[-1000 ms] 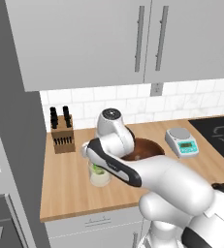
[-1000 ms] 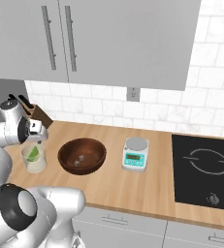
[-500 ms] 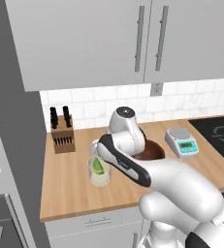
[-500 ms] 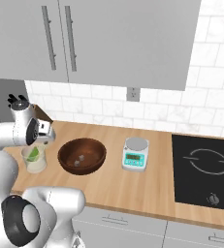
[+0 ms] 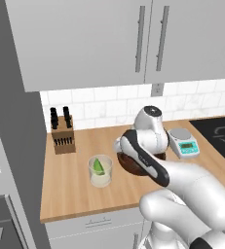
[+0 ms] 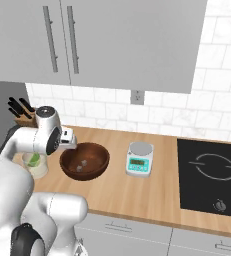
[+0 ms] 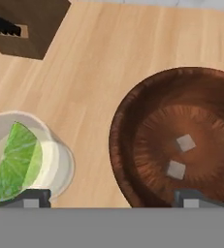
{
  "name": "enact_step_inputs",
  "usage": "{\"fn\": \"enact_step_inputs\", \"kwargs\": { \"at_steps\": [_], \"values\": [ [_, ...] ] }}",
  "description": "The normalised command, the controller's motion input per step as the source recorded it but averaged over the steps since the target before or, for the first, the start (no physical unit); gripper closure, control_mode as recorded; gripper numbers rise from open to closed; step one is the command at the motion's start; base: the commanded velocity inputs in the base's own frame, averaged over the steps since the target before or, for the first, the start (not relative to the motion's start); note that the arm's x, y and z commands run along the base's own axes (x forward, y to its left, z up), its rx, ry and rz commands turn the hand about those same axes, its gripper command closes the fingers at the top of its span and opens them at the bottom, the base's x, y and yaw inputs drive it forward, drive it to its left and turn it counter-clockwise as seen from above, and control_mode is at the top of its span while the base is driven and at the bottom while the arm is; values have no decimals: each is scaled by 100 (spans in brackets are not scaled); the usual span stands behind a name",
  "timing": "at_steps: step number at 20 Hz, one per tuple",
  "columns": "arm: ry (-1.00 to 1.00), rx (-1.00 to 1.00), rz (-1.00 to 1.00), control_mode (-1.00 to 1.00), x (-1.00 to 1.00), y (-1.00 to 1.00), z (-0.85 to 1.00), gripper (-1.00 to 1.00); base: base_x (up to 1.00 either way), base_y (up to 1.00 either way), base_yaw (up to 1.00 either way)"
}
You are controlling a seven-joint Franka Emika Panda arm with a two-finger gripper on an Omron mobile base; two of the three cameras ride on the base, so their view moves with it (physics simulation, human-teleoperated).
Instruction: Grab a lemon wedge from the fridge and one ice cube from the ice bowl, and put them in the glass of lemonade.
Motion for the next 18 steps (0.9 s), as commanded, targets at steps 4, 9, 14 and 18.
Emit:
{"fn": "enact_step_inputs", "kwargs": {
  "at_steps": [4, 9, 14, 18],
  "values": [
    [35, -24, -2, -100, 40, -37, 5, -100, 0, 0, 0],
    [31, -15, -5, -100, 31, -5, -27, -100, 0, 0, 0],
    [20, 0, -1, -100, 20, -46, -31, -100, 0, 0, 0],
    [5, 0, -2, -100, 0, -18, -36, -100, 0, 0, 0]
  ]
}}
